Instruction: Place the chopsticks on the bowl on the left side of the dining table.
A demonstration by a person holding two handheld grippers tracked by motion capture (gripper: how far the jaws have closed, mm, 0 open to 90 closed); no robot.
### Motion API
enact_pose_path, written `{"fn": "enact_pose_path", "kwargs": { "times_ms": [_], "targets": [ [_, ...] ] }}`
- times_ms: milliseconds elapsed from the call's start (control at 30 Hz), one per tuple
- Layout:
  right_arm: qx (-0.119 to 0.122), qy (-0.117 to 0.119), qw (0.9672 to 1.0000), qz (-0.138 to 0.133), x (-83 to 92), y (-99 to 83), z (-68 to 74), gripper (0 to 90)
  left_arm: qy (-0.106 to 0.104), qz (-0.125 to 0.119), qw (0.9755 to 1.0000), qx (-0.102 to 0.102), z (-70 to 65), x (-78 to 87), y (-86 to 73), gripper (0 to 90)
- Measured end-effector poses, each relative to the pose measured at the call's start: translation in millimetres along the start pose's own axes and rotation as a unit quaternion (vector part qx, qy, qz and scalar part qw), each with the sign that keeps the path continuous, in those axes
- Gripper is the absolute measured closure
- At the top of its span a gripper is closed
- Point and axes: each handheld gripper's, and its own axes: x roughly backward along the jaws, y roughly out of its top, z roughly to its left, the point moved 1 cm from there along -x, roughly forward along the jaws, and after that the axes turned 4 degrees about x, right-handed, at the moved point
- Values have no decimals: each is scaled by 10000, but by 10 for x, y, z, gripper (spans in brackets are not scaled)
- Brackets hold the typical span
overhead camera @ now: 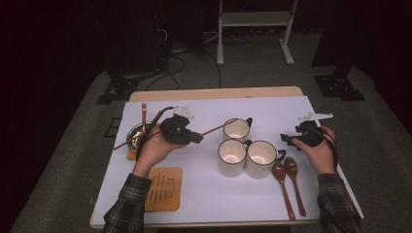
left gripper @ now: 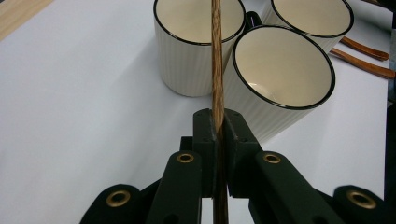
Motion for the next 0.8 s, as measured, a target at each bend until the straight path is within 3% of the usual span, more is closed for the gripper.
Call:
{"fn": "enact_pose_path", "kwargs": {
  "times_ms": [467, 800],
  "targets": [
    [-181, -78, 9996, 189, -142, -111, -18, 206, 124, -38, 9999, 46, 108, 64, -59, 846],
    [-135, -262, 9993, 244, -229, -167, -4, 197, 182, -8, 9998, 79, 172, 68, -102, 846]
  ]
}}
